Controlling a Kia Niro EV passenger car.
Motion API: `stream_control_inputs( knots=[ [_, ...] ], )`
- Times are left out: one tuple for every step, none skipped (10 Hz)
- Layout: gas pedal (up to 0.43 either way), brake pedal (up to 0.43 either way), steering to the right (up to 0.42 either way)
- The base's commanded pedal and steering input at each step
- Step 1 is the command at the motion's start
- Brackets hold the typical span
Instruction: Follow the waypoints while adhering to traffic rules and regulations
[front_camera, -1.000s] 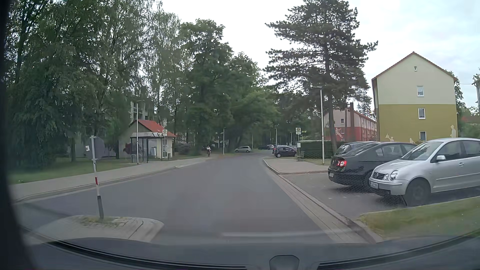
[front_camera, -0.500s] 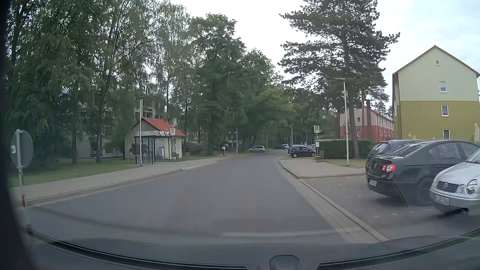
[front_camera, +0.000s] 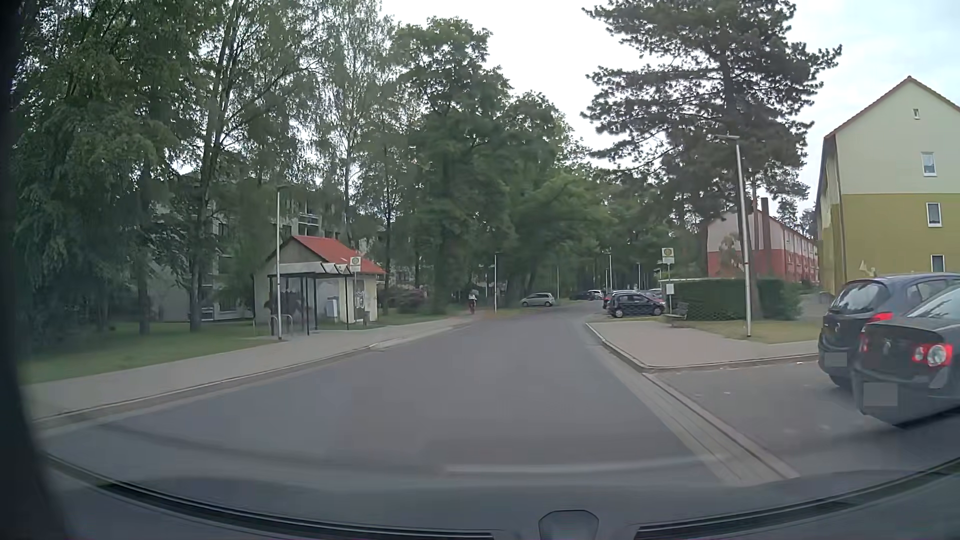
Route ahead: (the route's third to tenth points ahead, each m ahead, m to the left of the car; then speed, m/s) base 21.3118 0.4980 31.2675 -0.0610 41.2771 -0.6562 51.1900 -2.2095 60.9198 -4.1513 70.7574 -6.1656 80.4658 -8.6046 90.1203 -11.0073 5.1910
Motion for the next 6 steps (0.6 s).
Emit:
stream_control_inputs(
  knots=[
    [0.157, 0.006, -0.033],
    [0.157, 0.006, -0.020],
    [0.157, 0.006, -0.011],
    [0.157, 0.006, -0.005],
    [0.157, 0.006, -0.001],
    [0.157, 0.006, 0.004]
  ],
)
